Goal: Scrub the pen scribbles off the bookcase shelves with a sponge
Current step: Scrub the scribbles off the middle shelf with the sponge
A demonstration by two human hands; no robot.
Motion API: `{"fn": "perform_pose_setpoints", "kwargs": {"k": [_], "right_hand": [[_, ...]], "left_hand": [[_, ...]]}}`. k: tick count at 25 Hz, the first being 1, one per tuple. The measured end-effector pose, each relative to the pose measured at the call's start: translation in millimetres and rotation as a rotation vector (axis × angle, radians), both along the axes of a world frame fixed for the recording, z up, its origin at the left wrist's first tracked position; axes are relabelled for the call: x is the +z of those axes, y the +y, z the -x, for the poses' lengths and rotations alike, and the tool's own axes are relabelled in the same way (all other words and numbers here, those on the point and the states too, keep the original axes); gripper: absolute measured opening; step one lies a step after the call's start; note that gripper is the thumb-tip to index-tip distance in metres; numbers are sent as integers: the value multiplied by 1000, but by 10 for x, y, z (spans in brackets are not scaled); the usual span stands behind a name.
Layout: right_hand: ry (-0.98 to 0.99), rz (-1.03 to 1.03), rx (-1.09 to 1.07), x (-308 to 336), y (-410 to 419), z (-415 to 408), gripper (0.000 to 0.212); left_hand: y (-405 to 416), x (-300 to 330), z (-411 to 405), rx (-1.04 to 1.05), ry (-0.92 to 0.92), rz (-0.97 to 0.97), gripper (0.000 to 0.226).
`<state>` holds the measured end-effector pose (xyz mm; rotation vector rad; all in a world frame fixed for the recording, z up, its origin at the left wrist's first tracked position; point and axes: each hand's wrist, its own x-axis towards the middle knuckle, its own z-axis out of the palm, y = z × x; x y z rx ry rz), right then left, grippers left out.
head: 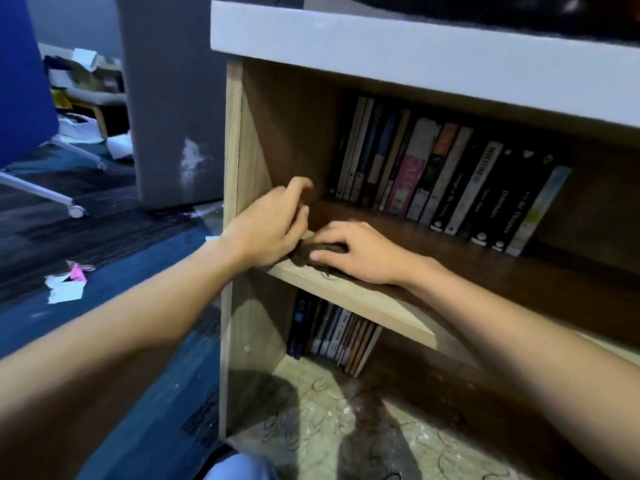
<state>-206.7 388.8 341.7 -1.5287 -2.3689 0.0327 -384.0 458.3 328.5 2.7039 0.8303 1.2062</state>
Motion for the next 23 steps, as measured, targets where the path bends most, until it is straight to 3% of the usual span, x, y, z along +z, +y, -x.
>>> {"fn": "perform_pose_setpoints", "kwargs": {"k": [2,6,8,11,13,16,19,21,23], "right_hand": [[-44,61,-41,78,-129,-299,28],[-207,7,-567,111,122,-757,30],[-147,40,-489,-17,242,-473,32],[7,70,-78,-136,105,1,32],[37,139,29,-73,-48,27,26],[89,114,-100,-102,40,-371,22],[-41,73,-364,-114,459,-382,29],[-114,101,-393,-121,641,80,39],[-146,72,-280,-141,588,571,41]], "left_hand": [[-19,237,135,75,207,-236,37],[78,844,297,283,445,-774,45],[142,911,291,391,564,-885,48],[148,729,258,499,548,-974,35],[221,647,262,444,486,-968,29],[294,575,285,345,421,-962,29],[300,576,275,364,414,-955,32],[293,586,282,360,419,-944,33],[308,585,286,342,405,-962,32]]}}
